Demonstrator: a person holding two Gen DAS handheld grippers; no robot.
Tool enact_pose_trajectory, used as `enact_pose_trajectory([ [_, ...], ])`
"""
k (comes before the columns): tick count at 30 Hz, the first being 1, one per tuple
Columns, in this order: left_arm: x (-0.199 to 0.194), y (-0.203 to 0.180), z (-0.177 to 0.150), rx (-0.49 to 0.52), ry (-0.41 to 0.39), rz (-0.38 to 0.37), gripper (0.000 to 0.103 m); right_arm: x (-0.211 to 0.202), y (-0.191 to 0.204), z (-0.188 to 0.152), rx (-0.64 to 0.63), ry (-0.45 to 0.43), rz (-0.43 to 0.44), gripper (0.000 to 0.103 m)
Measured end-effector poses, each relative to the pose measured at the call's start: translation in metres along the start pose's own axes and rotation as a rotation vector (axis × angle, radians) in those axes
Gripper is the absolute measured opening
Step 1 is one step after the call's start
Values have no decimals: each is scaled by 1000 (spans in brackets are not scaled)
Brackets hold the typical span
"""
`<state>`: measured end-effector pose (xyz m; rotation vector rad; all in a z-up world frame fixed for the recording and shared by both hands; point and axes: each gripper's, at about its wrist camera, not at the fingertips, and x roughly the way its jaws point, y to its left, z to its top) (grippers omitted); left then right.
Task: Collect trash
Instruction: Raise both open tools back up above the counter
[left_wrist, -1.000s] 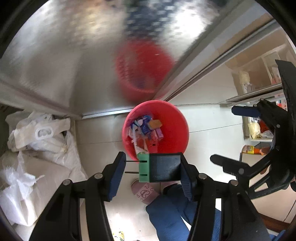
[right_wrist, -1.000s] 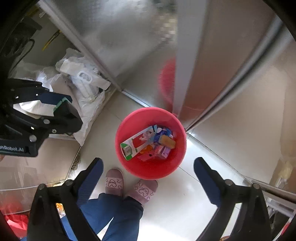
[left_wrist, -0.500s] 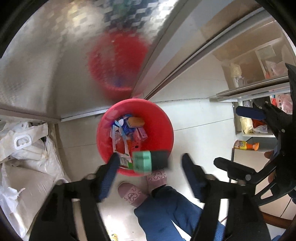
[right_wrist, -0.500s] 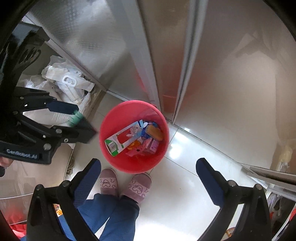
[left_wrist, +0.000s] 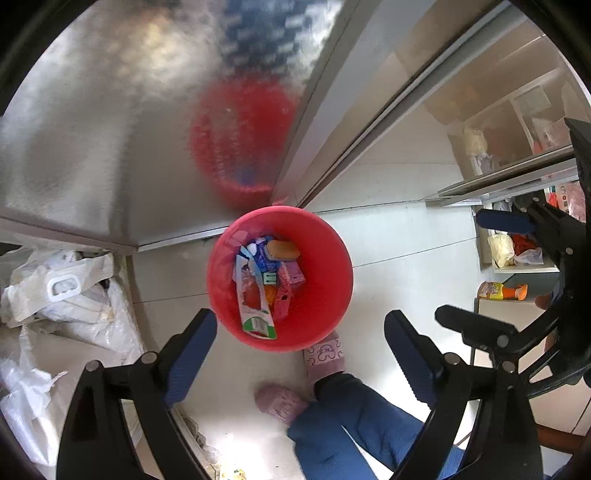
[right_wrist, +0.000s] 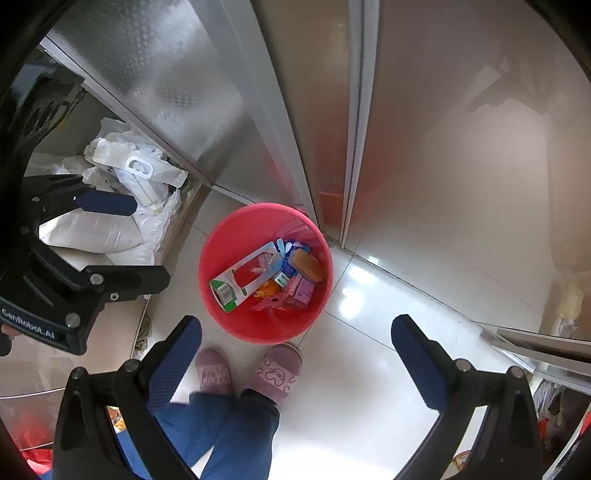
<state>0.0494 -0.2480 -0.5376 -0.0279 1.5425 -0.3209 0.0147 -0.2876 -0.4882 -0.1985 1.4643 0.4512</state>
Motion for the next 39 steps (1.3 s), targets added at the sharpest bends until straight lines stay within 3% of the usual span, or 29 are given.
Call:
enact_pose_trajectory([
  [8, -79, 5, -24, -45, -82, 54, 94, -67, 29, 0, 6, -71, -2, 102],
  [10, -109, 3, -35, -53, -117, 65, 103, -91, 41, -2, 13, -93, -2, 102],
  [22, -322, -29, -117, -122, -360, 151, 103, -285, 112, -28, -25, -268, -50, 102],
  [29, -429, -50, -174, -142, -500, 220, 103, -381, 161, -42, -110, -395, -78, 102],
  [34, -487, -56, -201, -126, -579, 282, 103, -437, 194, -52, -155, -501, -94, 102],
  [39, -529, -63, -223, -90, -640, 322, 103, -469, 219, -59, -171, -563, -88, 102],
])
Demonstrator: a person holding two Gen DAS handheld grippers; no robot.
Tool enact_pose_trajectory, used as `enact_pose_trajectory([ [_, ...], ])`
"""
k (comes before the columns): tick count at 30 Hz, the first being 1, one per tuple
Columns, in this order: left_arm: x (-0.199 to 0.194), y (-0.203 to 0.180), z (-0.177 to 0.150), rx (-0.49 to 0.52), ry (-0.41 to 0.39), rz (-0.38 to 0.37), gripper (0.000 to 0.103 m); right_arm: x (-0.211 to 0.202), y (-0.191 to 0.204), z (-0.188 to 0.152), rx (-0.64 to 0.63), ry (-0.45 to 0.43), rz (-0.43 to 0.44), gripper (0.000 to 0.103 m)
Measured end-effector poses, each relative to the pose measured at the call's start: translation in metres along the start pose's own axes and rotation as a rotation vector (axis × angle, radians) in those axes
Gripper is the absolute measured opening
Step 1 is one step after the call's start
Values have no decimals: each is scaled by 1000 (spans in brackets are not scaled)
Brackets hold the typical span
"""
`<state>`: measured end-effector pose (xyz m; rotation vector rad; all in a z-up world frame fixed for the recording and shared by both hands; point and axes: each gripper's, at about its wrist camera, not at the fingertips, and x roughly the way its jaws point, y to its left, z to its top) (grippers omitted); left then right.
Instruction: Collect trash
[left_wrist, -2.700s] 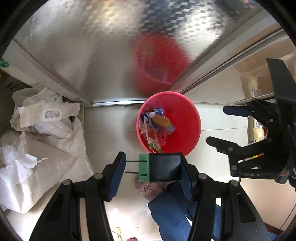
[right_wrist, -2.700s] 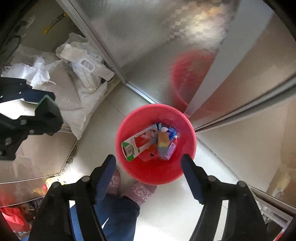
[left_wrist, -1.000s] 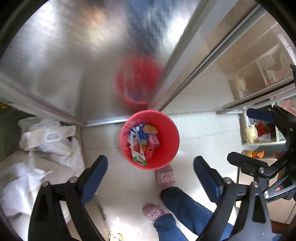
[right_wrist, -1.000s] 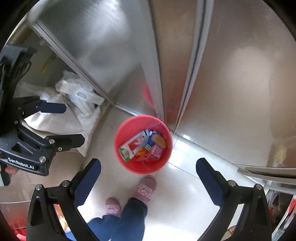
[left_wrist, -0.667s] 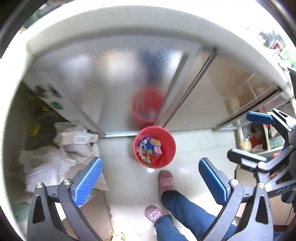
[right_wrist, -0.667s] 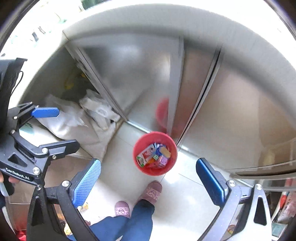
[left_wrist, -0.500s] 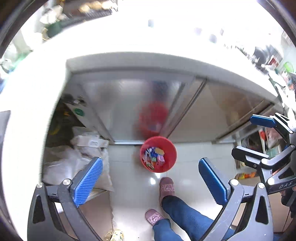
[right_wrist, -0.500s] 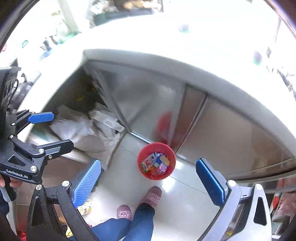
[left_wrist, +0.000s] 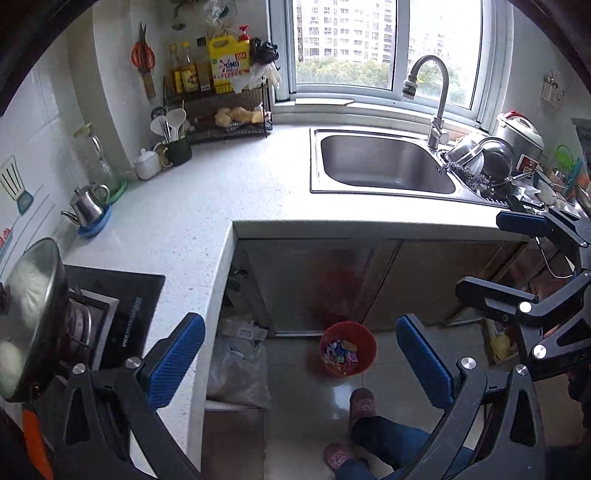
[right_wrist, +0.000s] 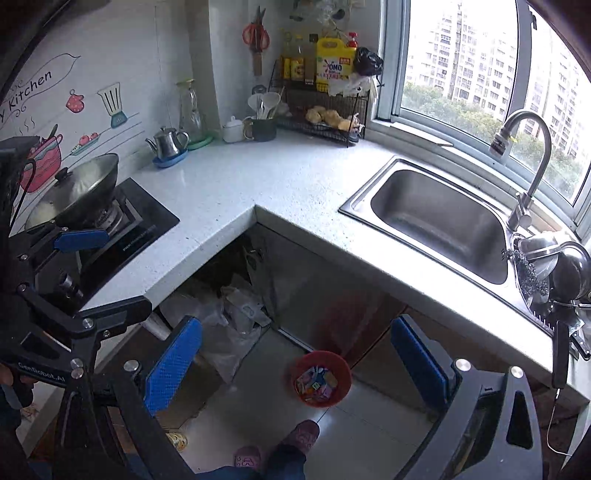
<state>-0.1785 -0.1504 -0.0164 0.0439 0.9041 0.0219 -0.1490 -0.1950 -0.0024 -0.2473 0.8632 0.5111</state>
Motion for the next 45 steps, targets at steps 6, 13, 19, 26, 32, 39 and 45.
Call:
enact_pose_trajectory([
  [6, -43, 8, 6, -10, -51, -20, 103, -24, 14, 13, 3, -23, 5, 102],
  [13, -73, 4, 2, -30, -99, -5, 103, -41, 22, 10, -7, -62, 30, 102],
  [19, -77, 1, 0, -18, -94, 5, 103, -48, 20, 11, 1, -85, 47, 102],
  [26, -78, 1, -3, -33, -101, -4, 103, -55, 22, 9, -26, -100, 29, 102],
  [32, -83, 2, -5, -26, -108, 9, 103, -56, 27, 7, -27, -94, 25, 102],
  [39, -86, 2, -5, -13, -107, 6, 103, -59, 29, 6, -22, -103, 25, 102],
  [45, -91, 2, -7, -25, -135, 10, 103, -60, 30, 5, -22, -103, 26, 102],
])
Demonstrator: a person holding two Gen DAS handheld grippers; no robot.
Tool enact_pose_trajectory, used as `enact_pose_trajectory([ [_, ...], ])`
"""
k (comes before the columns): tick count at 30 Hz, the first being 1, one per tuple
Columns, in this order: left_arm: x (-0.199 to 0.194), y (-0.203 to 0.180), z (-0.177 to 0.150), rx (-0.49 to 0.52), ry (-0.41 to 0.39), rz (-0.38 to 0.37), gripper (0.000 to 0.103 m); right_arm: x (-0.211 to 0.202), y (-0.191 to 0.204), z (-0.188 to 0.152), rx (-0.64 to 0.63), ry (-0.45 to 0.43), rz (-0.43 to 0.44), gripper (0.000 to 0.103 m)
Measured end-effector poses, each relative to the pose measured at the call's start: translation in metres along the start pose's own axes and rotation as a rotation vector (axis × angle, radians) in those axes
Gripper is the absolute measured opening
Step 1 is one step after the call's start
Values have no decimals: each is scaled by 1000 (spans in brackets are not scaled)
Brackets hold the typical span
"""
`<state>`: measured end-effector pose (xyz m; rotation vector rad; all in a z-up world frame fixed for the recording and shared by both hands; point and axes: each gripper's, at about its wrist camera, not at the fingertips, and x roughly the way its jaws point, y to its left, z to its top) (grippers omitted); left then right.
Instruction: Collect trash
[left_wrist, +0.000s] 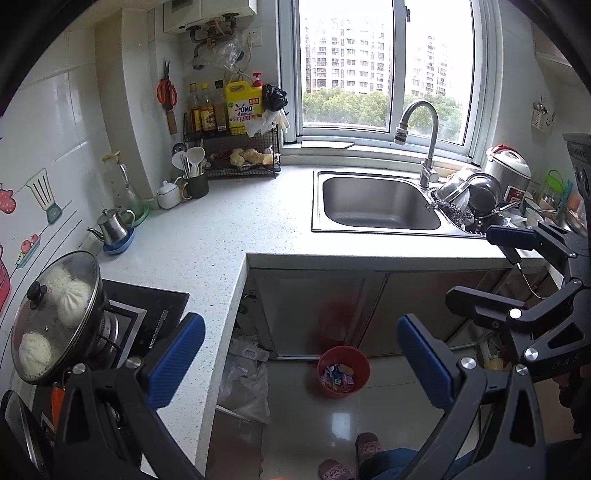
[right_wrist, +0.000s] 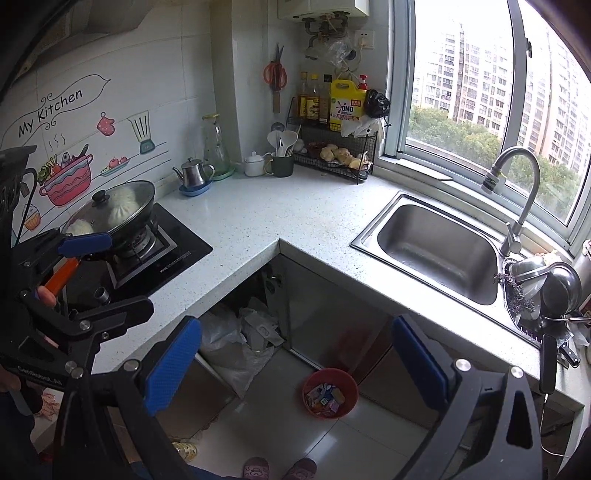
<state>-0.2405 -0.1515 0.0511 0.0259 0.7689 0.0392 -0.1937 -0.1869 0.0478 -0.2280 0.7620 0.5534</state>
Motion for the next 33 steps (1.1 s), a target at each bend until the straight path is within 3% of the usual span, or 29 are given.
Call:
enact_pose_trajectory([
  [33, -2, -3, -6, 8, 38, 23, 103, -3, 10, -3, 15, 20, 13, 102],
])
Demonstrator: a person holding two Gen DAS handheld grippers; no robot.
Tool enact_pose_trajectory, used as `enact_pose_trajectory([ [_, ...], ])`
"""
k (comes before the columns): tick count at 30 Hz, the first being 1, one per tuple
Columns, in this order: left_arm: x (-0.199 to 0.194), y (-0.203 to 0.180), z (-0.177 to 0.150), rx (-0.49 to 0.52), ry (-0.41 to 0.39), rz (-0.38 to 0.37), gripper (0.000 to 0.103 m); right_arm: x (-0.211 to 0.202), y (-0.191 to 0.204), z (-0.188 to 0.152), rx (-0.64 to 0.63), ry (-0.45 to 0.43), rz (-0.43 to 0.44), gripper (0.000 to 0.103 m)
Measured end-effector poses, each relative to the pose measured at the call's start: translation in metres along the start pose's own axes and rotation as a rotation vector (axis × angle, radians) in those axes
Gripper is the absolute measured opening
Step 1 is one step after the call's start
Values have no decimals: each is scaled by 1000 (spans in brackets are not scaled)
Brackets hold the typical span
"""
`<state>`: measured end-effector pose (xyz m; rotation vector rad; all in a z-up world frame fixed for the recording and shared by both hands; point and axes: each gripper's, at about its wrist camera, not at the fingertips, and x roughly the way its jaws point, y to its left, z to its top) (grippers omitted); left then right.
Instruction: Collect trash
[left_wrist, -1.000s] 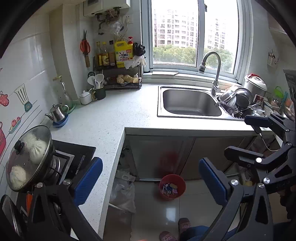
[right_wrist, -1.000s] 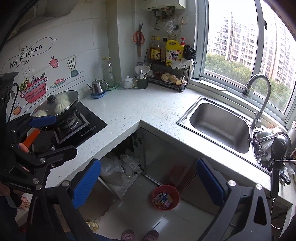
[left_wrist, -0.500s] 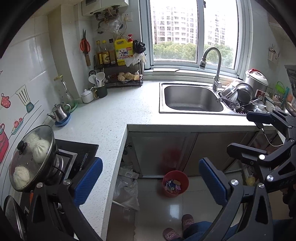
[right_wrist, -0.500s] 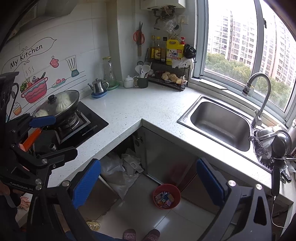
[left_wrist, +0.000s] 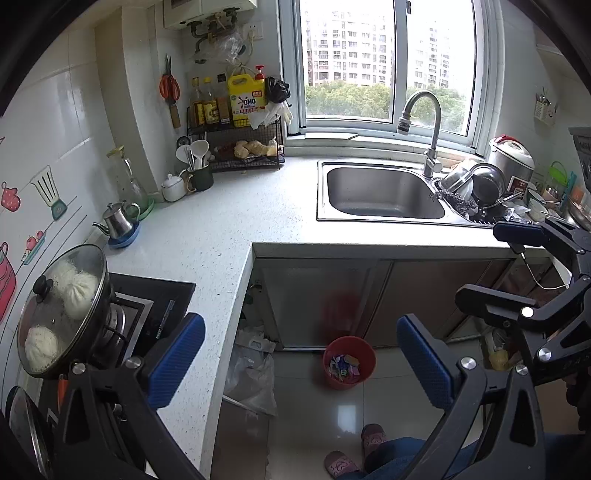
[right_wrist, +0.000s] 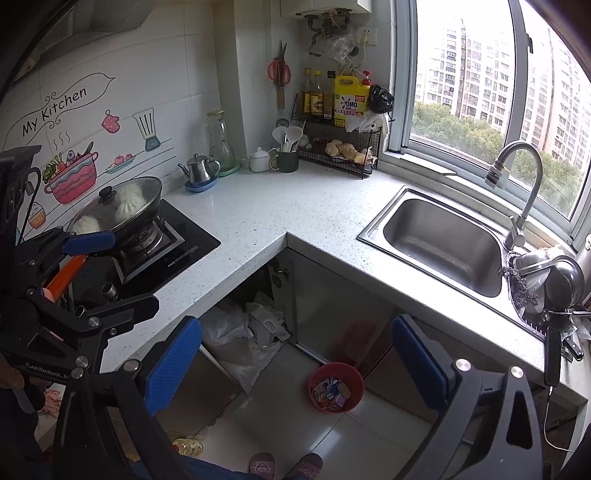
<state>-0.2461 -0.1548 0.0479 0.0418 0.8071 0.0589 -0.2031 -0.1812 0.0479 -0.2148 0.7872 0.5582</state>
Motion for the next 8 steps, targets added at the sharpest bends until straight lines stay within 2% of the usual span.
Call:
enact_pose_trajectory([
  [8, 1, -2, -4, 6, 13, -4, 103, 1, 1, -1, -1, 4, 0, 102],
])
